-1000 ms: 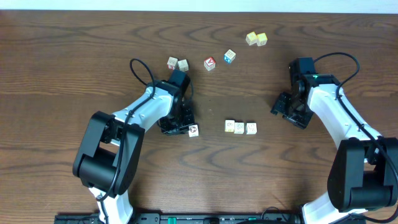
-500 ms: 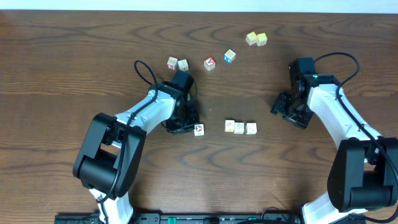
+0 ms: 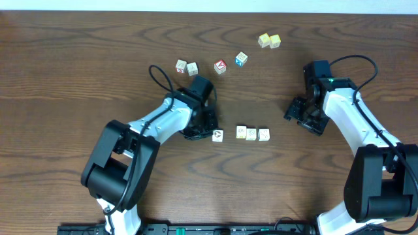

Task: Lift 4 blocks
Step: 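Close the left gripper on the white '0' block, then carry the '0' block to the left end of the row and lower it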

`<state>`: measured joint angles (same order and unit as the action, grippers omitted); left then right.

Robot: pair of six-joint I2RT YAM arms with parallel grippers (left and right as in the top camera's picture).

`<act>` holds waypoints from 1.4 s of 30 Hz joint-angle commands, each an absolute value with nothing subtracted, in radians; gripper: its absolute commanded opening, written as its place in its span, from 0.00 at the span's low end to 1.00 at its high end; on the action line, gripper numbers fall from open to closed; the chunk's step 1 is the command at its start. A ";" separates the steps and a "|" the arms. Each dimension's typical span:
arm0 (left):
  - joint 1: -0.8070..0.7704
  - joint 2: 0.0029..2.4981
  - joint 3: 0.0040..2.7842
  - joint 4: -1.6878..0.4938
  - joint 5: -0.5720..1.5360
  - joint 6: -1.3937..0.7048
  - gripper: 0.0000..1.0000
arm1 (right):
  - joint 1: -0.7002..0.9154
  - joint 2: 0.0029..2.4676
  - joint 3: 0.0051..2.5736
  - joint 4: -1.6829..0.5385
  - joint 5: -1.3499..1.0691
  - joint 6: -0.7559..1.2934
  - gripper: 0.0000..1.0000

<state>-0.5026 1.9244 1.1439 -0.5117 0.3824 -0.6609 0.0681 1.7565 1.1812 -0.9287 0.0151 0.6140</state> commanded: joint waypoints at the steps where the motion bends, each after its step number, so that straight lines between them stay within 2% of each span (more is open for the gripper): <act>1: -0.531 1.956 1.122 -0.480 0.353 -0.694 0.08 | 0.074 1.736 1.175 -0.932 0.025 0.612 0.69; 16: -0.524 1.951 1.124 -0.415 0.348 -0.711 0.07 | 0.074 1.736 1.175 -0.944 0.025 0.611 0.69; 26: -0.408 1.834 1.130 -0.703 0.359 -0.693 0.07 | 0.074 1.736 1.175 -0.952 0.025 0.612 0.70; 30: -0.455 1.840 1.114 -0.769 0.361 -0.694 0.07 | 0.074 1.736 1.175 -0.933 0.025 0.612 0.70; 36: -0.569 1.844 1.076 -0.661 0.363 -0.758 0.07 | 0.074 1.736 1.175 -0.925 0.025 0.612 0.71; 42: -0.616 1.844 1.061 -0.562 0.359 -0.809 0.07 | 0.074 1.736 1.175 -0.947 0.025 0.611 0.70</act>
<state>-0.6109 1.8477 1.0706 -0.5781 0.3641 -0.7650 0.0681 1.7565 1.1805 -0.9447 0.0151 0.6140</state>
